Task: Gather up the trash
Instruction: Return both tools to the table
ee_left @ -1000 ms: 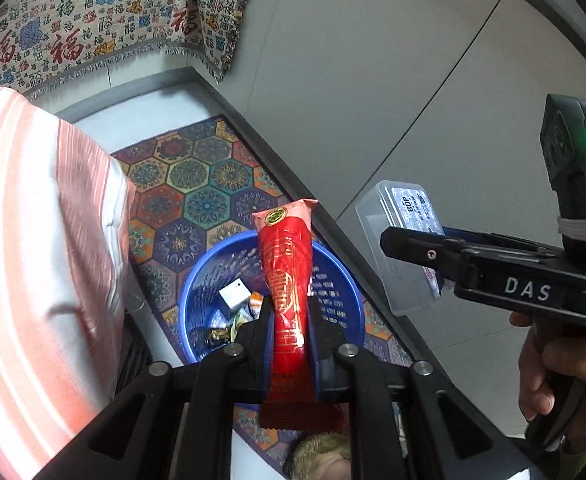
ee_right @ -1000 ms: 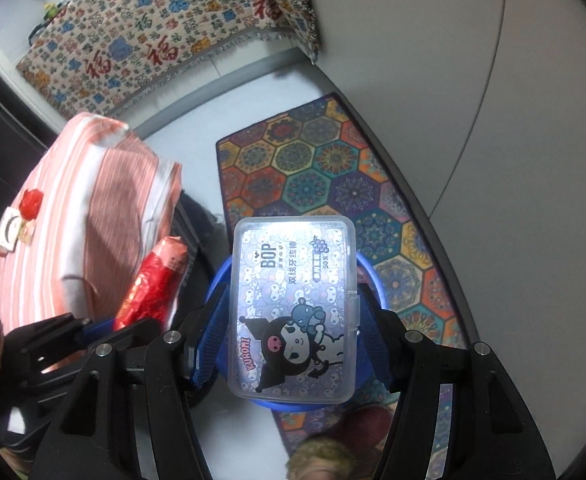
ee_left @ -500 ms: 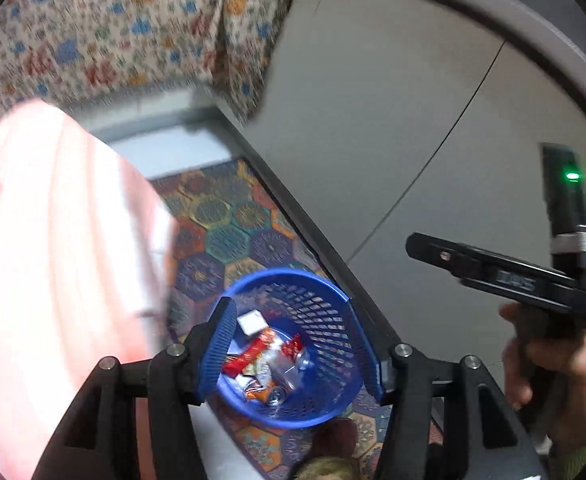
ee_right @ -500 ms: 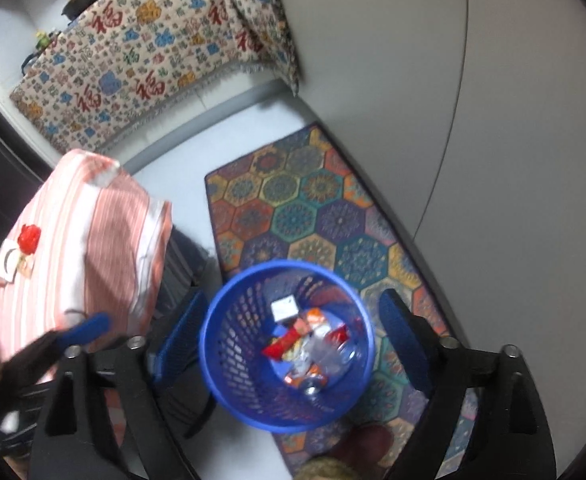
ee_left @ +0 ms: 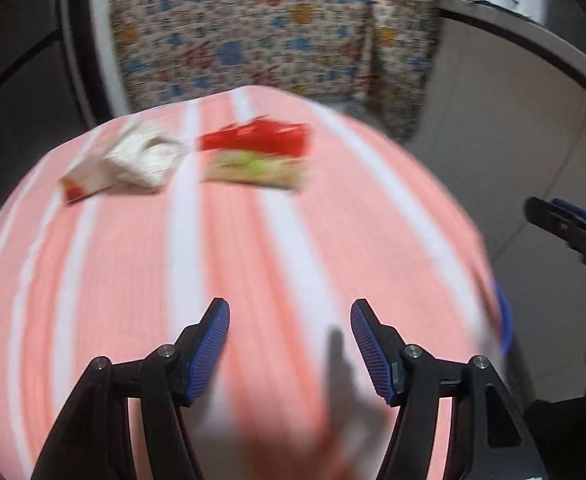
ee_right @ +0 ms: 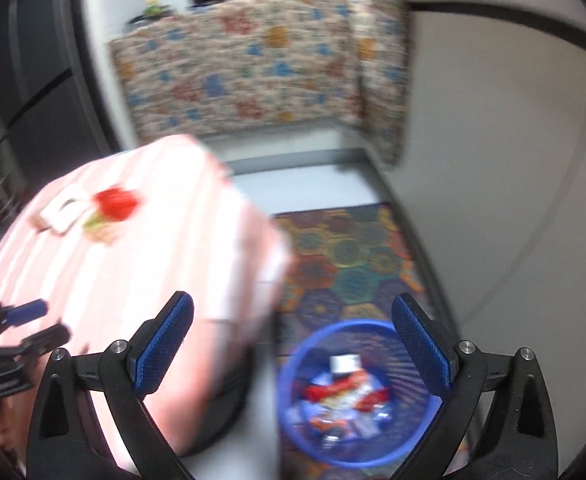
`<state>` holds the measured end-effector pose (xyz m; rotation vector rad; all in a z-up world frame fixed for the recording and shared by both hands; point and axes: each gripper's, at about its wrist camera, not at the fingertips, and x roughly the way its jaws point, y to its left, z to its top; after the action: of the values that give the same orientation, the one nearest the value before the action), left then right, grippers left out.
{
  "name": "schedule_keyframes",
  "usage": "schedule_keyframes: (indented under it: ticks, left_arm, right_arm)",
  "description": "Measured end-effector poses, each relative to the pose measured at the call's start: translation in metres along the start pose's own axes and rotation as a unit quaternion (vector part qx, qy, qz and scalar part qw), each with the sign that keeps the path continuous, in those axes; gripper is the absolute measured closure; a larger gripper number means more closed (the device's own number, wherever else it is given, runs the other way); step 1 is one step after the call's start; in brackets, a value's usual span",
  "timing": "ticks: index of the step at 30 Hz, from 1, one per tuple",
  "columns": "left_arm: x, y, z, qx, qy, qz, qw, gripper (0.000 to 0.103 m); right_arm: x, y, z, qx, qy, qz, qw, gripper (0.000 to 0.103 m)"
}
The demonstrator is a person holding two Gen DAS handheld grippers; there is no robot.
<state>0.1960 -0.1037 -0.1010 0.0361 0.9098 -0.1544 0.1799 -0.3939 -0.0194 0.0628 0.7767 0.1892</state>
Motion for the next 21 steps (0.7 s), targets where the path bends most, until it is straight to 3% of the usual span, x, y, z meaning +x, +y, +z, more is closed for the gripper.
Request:
schedule_keyframes:
  ticks: [4,10,14,21]
  left_arm:
    - [0.002,0.062,-0.008,-0.020,0.002,0.038,0.9991,0.039]
    - [0.012,0.113,-0.009,-0.020,0.000,0.041,0.9989,0.037]
    - [0.015,0.128,-0.005,-0.023,0.000,0.031,0.9993,0.033]
    - [0.022,0.125,0.000,-0.005,0.005,0.024,0.9997,0.021]
  right_arm:
    - [0.022,0.074,-0.014,-0.028,0.031,0.054,0.998,0.002]
    - [0.069,0.154,-0.021,-0.110,0.074,0.044,0.990,0.002]
    - [0.096,0.172,-0.020,-0.110,0.085,0.029,0.990,0.001]
    - [0.098,0.173,-0.021,-0.112,0.088,0.028,0.989,0.001]
